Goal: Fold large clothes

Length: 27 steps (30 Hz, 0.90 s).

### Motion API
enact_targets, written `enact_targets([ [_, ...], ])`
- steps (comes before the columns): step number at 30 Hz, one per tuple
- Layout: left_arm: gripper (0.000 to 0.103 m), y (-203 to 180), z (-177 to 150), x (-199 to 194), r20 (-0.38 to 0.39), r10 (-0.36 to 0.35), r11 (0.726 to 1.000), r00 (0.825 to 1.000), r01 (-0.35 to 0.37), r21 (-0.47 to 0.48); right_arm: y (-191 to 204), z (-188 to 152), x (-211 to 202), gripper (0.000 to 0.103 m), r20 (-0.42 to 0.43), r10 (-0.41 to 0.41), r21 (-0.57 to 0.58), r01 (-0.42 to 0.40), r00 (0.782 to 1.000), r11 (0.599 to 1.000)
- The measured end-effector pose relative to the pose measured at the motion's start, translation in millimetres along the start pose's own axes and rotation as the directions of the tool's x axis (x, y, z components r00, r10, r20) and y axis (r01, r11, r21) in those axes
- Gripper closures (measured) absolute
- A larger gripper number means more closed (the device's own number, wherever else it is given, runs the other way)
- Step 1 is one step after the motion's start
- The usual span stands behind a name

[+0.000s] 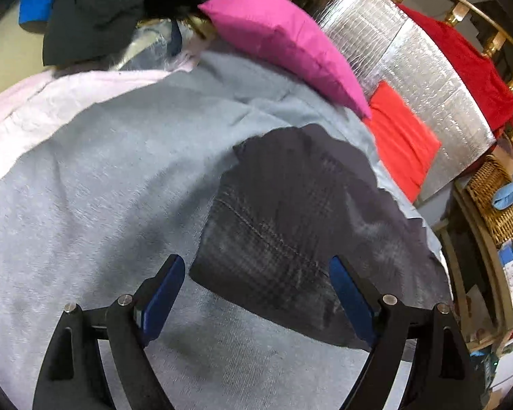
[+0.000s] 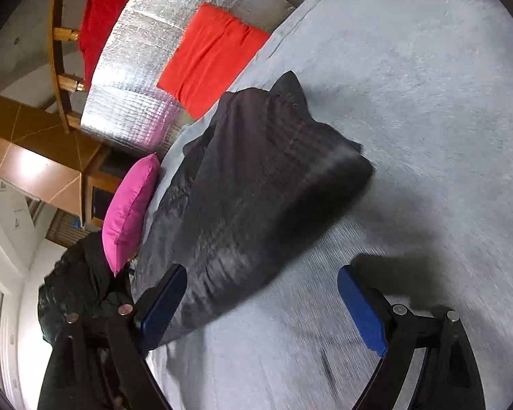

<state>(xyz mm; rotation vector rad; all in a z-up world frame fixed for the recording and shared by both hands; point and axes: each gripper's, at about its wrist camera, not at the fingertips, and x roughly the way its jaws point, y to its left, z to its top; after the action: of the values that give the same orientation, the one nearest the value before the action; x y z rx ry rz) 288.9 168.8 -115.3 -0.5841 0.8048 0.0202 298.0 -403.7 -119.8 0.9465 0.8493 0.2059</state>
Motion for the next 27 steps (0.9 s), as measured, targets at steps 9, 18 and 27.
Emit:
enact_targets([
  [9, 0.016, 2.8, 6.7, 23.1, -0.037, 0.042, 0.997, 0.998, -0.044, -0.067, 9.6, 25.5, 35.1, 0.016, 0.030, -0.011, 0.100, 0.008, 0.999, 0.995],
  [18, 0.020, 1.3, 16.5, 37.2, -0.121, 0.075, 0.995, 0.990, -0.082, -0.058, 25.8, 31.4, 38.0, 0.057, 0.037, -0.159, -0.036, 0.160, 0.987, 0.986],
  [27, 0.020, 20.8, 14.6, -32.5, -0.042, 0.077, 0.997, 0.996, -0.077, -0.002, 26.4, 28.8, 1.3, 0.025, 0.011, -0.160, -0.040, 0.160, 0.987, 0.986],
])
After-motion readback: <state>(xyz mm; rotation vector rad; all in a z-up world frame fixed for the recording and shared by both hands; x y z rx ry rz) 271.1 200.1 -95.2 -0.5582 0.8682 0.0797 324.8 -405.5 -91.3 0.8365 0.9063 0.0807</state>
